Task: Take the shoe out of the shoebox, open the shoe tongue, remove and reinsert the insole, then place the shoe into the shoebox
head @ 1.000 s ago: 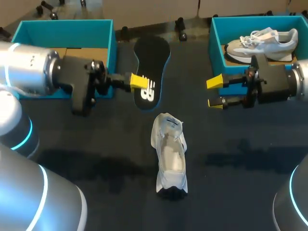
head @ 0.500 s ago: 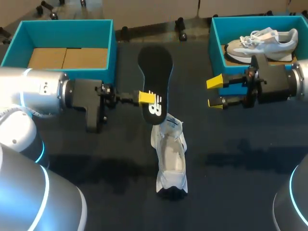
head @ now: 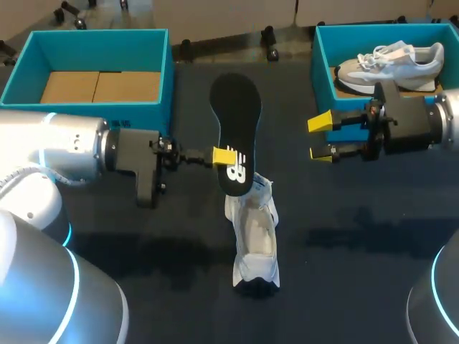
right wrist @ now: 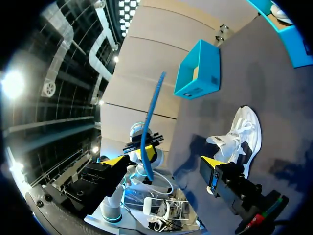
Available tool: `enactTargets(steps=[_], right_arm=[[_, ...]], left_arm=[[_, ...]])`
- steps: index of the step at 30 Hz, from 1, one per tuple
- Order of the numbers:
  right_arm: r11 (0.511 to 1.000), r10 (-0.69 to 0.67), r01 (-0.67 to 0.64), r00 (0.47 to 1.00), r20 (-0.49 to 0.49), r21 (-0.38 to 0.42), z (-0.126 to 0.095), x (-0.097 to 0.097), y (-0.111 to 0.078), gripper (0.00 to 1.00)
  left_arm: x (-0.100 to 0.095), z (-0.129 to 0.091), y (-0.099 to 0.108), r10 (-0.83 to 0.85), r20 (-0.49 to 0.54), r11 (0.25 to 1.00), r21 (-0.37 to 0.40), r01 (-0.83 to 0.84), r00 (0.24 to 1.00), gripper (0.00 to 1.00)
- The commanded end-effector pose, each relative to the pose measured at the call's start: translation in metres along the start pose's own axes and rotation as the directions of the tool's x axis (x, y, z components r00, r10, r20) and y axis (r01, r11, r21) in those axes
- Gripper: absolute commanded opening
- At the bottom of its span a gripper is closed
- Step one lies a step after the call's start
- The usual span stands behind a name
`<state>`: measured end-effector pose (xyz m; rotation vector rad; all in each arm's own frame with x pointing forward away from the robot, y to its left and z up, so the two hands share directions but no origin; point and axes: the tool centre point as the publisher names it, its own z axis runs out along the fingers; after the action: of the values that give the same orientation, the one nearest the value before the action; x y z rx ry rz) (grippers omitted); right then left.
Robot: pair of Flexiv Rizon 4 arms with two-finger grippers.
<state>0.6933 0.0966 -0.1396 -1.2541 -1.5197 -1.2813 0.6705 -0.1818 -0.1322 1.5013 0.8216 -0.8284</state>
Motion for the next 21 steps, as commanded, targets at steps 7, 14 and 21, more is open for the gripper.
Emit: enactTargets(steps=[7,14,21], right_arm=[[1.0,0.003,-0.003,1.0,-0.008,0.005,0.006,-0.001,0.007,1.0],[1.0,0.018,-0.017,1.0,-0.025,0.009,0.018,-0.001,0.024,1.0],[0.998,0.057,-0.056,0.998,-0.033,0.033,0.034,0.001,0.034,1.0]], left_arm=[[0.011,0.01,-0.01,0.025,0.022,0.999,-0.036,-0.024,0.999,0.0],[0.018,0.017,-0.013,0.056,0.013,0.997,-0.055,-0.055,0.998,0.0],[0.022,0.021,-0.015,0.059,0.004,0.996,-0.073,-0.059,0.998,0.0]])
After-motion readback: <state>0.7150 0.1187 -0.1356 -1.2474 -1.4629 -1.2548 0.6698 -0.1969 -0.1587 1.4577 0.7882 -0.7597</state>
